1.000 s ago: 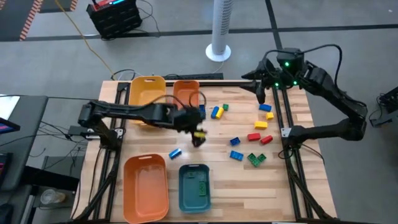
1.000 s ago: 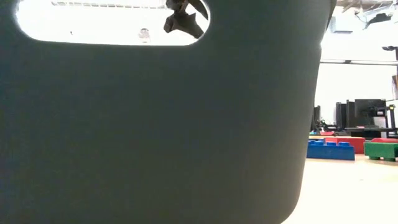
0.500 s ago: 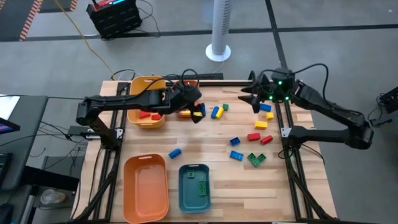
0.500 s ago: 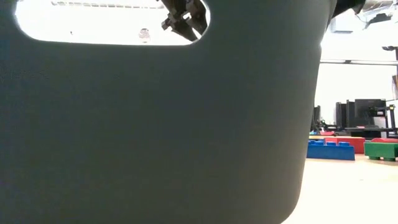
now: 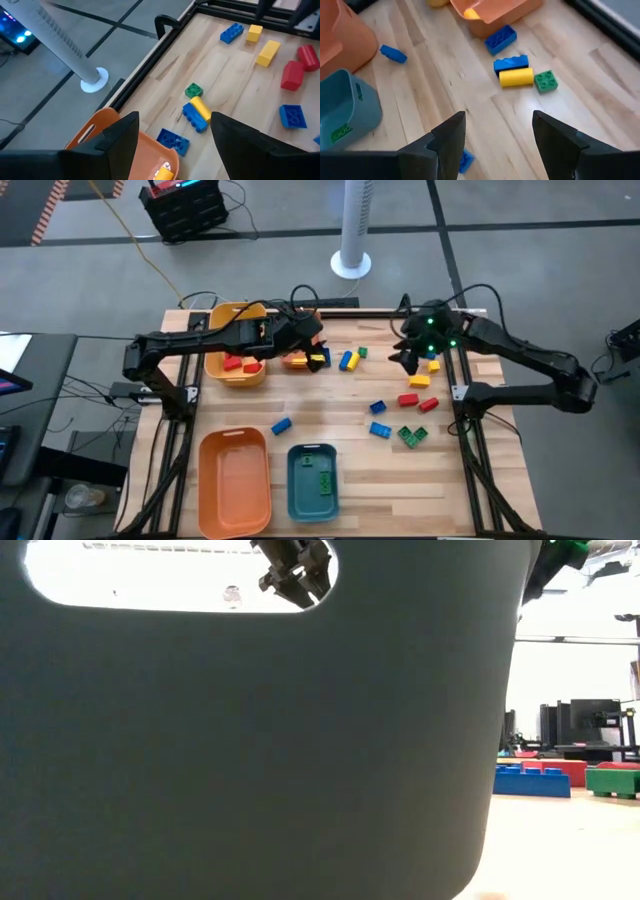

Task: Sort blocks
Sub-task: Put the blue game piece into the large orange bin

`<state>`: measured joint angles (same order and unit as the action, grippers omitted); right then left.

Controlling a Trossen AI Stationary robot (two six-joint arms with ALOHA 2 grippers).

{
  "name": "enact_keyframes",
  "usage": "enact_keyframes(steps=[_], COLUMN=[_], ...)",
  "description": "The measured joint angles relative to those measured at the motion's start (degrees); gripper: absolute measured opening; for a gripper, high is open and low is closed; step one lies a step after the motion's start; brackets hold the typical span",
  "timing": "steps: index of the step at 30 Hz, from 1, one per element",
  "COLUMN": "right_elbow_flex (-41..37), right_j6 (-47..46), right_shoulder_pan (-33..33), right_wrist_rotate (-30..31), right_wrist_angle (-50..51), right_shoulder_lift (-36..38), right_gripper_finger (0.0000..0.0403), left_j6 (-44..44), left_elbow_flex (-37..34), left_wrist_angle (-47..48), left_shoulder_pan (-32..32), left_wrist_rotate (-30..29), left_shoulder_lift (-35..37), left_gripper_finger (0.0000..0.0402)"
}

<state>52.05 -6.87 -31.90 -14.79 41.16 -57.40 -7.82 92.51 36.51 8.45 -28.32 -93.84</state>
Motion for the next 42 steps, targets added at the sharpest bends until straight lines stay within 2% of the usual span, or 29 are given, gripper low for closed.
enact_keyframes(steps=[7, 15, 21, 27, 32, 36, 42], right_elbow_flex=[0.04, 0.04, 0.07, 0.07, 0.07, 0.07, 0.07], right_j6=[-1.59, -2.10, 4.57, -0.04, 0.24, 4.55, 3.08], right_shoulder_pan=[2.24, 5.04, 6.08, 7.61, 10.14, 9.50, 8.83], right_wrist_rotate=[0.89, 1.41, 2.78, 3.35, 7.04, 7.43, 7.51], right_wrist_angle=[-2.42, -4.85, -5.88, -5.43, -5.83, -5.15, -4.29], right_shoulder_lift=[-2.89, -3.00, -4.73, -5.15, -5.15, -5.17, -5.17], right_gripper_finger=[0.0239, 0.0239, 0.0239, 0.0239, 0.0239, 0.0239, 0.0239], left_j6=[-0.03, -0.11, -0.11, -0.11, -0.11, -0.11, -0.11], left_elbow_flex=[0.00, 0.00, 0.00, 0.00, 0.00, 0.00, 0.00], left_wrist_angle=[0.01, 0.02, 0.02, 0.02, 0.02, 0.02, 0.02], left_shoulder_pan=[-0.02, 0.00, 0.00, 0.00, 0.00, 0.00, 0.00], left_wrist_rotate=[0.02, 0.01, 0.00, 0.02, 0.02, 0.02, 0.02], left_shoulder_lift=[0.00, 0.00, 0.00, 0.00, 0.00, 0.00, 0.00], left_gripper_finger=[0.0240, 0.0240, 0.0240, 0.0240, 0.0240, 0.0240, 0.0240])
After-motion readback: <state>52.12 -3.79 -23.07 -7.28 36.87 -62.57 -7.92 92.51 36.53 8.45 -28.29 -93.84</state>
